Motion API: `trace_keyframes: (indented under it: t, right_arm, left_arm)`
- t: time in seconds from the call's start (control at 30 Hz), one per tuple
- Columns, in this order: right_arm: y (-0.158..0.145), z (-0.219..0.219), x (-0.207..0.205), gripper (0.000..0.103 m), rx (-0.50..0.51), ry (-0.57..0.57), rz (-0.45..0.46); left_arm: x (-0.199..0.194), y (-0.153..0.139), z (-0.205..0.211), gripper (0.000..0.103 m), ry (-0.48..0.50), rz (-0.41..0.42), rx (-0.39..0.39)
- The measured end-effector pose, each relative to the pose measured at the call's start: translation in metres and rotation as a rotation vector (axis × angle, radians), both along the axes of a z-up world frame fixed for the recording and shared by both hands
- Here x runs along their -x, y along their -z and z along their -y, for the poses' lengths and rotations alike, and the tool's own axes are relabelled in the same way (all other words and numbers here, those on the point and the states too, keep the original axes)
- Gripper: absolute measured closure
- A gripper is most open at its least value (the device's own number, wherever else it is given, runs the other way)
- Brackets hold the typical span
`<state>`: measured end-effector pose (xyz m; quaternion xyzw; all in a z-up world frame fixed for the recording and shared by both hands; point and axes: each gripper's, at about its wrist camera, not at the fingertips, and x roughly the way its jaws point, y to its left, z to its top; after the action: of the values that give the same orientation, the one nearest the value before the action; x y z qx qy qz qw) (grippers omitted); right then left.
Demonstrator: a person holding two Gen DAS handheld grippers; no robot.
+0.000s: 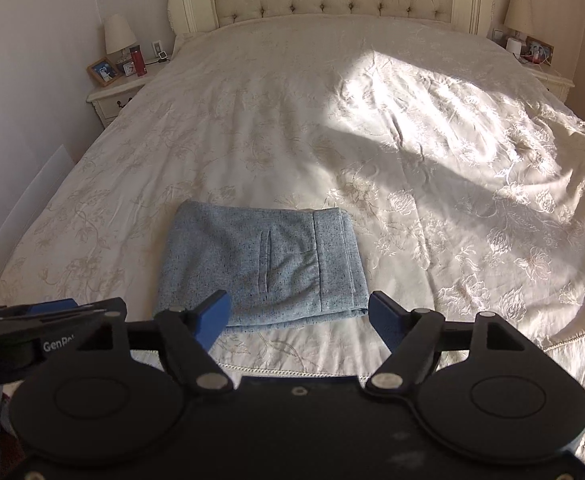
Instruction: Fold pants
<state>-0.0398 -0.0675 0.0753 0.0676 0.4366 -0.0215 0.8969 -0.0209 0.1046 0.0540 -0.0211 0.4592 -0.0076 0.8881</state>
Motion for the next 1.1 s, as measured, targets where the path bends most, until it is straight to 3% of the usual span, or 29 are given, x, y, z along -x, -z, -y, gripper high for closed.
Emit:
trace_keyframes:
  t: [0.4, 1.1]
  right_arm:
    - [-0.012, 0.008, 0.012, 0.023, 0.033, -0.016, -0.021]
    - [-0.018, 0.004, 0.024, 0.023, 0.058, -0.022, -0.027]
  left_arm:
    - [0.027, -0.018, 0.008, 0.044, -0.061, 0.017, -0.042]
    - [0.041, -0.024, 0.010, 0.044, -0.052, 0.021, -0.083]
